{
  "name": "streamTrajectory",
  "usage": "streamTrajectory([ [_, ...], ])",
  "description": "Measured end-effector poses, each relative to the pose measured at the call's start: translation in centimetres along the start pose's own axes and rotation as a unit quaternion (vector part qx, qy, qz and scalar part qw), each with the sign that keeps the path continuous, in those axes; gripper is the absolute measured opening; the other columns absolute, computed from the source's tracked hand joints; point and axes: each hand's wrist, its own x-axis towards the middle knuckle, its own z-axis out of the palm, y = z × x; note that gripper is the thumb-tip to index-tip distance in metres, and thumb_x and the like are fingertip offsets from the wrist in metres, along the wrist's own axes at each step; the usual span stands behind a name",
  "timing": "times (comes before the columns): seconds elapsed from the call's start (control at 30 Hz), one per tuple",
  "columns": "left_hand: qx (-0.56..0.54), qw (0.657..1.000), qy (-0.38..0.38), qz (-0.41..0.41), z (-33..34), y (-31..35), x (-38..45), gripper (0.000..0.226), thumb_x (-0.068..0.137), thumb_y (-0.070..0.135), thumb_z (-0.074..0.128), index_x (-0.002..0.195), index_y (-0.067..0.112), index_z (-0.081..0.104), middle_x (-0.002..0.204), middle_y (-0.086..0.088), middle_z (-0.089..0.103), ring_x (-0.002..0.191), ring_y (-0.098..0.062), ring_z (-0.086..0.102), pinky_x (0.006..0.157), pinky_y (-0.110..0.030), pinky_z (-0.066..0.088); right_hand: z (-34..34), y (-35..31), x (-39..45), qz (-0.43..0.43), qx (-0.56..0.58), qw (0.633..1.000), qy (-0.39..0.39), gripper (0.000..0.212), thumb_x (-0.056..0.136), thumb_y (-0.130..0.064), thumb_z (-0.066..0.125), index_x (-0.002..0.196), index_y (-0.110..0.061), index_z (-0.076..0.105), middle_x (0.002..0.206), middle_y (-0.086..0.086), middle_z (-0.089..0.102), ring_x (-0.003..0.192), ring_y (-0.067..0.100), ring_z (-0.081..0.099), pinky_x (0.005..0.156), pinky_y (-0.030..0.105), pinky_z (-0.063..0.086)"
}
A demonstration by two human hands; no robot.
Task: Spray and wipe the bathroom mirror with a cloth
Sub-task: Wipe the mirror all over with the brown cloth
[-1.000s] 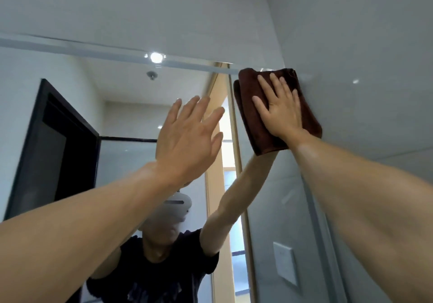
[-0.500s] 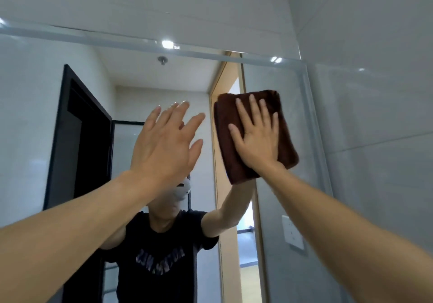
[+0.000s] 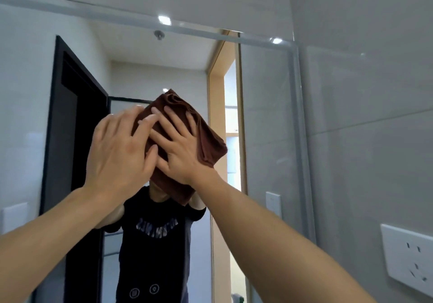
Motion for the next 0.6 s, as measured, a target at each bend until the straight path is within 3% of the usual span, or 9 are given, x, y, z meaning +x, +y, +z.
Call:
streamTrajectory([
  [0.2, -0.023, 1.0, -0.014, -0.013, 1.8, 3.8, 0.7, 0.058, 0.09, 0.03, 0.063, 0.143, 0.017, 0.044, 0.149, -0.015, 0.039, 0.134, -0.037, 0.04, 0.115, -0.051, 0.027, -2.5, 7.7, -5.0, 0.073, -0.035, 0.996, 0.028, 0.063, 0.096, -0.051, 0.054, 0.154, -0.031, 0.041, 0.166, 0.004, 0.028, 0.156, 0.025, 0.019, 0.12, 0.06, 0.015],
  [0.47, -0.05, 0.998, -0.029, 0.024, 3.9, 9.2, 1.0, 0.064, 0.086, 0.026, 0.063, 0.145, 0.017, 0.042, 0.151, -0.014, 0.038, 0.14, -0.033, 0.036, 0.117, -0.053, 0.028, -6.9, 17.8, -13.1, 0.191, -0.116, 0.974, -0.029, 0.064, 0.1, -0.056, 0.032, 0.16, -0.037, 0.02, 0.17, -0.002, 0.013, 0.158, 0.019, 0.006, 0.126, 0.054, 0.01],
  [0.6, -0.079, 0.996, -0.03, 0.028, 4.5, 10.9, 0.4, 0.063, 0.087, 0.026, 0.061, 0.146, 0.018, 0.041, 0.153, -0.014, 0.037, 0.141, -0.032, 0.035, 0.118, -0.051, 0.026, -7.3, 19.0, -16.5, 0.257, -0.11, 0.96, -0.006, 0.064, 0.101, -0.053, 0.032, 0.16, -0.033, 0.022, 0.17, 0.001, 0.015, 0.158, 0.021, 0.008, 0.126, 0.054, 0.011],
])
